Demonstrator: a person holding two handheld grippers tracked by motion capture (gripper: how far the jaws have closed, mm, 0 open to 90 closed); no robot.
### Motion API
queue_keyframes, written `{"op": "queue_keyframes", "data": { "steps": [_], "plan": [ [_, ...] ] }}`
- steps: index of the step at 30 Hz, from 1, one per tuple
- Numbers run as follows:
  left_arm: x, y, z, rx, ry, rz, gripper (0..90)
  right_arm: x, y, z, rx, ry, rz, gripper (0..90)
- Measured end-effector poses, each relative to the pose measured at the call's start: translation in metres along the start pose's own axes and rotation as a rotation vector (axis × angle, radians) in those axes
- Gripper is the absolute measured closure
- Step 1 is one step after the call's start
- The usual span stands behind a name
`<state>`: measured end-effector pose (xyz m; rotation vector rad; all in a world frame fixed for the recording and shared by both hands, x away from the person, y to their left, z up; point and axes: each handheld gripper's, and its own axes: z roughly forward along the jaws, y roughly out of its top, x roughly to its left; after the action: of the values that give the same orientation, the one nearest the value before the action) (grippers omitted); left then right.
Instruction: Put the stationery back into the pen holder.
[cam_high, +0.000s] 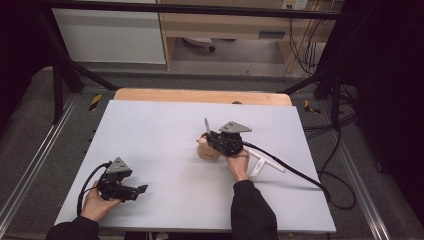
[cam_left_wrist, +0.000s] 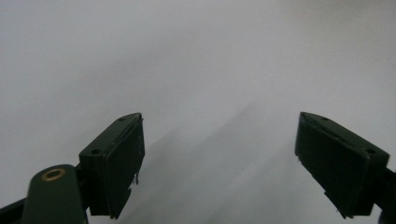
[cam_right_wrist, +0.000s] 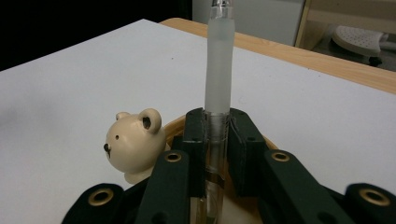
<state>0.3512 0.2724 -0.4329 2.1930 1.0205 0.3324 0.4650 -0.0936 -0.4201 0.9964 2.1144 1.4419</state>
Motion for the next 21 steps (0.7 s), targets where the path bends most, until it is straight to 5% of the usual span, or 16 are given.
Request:
{"op": "queue_keyframes", "data": {
  "steps": [6, 12, 21],
  "plan": [
    [0.0, 0.0, 0.0, -0.001, 0.0, 0.0, 15.8, 0.002, 0.002, -0.006, -0.012, -0.024, -0.042, 66.1],
    [0.0, 0.0, 0.0, 0.0, 0.002, -0.001, 15.7, 0.0, 0.013, -0.025, 0.01, -0.022, -0.057, 45.3],
    [0.0, 0.0, 0.0, 0.002, 0.002, -0.002, 15.7, -0.009, 0.027, -0.057, 0.152, 0.062, -0.061, 15.7]
  ]
}}
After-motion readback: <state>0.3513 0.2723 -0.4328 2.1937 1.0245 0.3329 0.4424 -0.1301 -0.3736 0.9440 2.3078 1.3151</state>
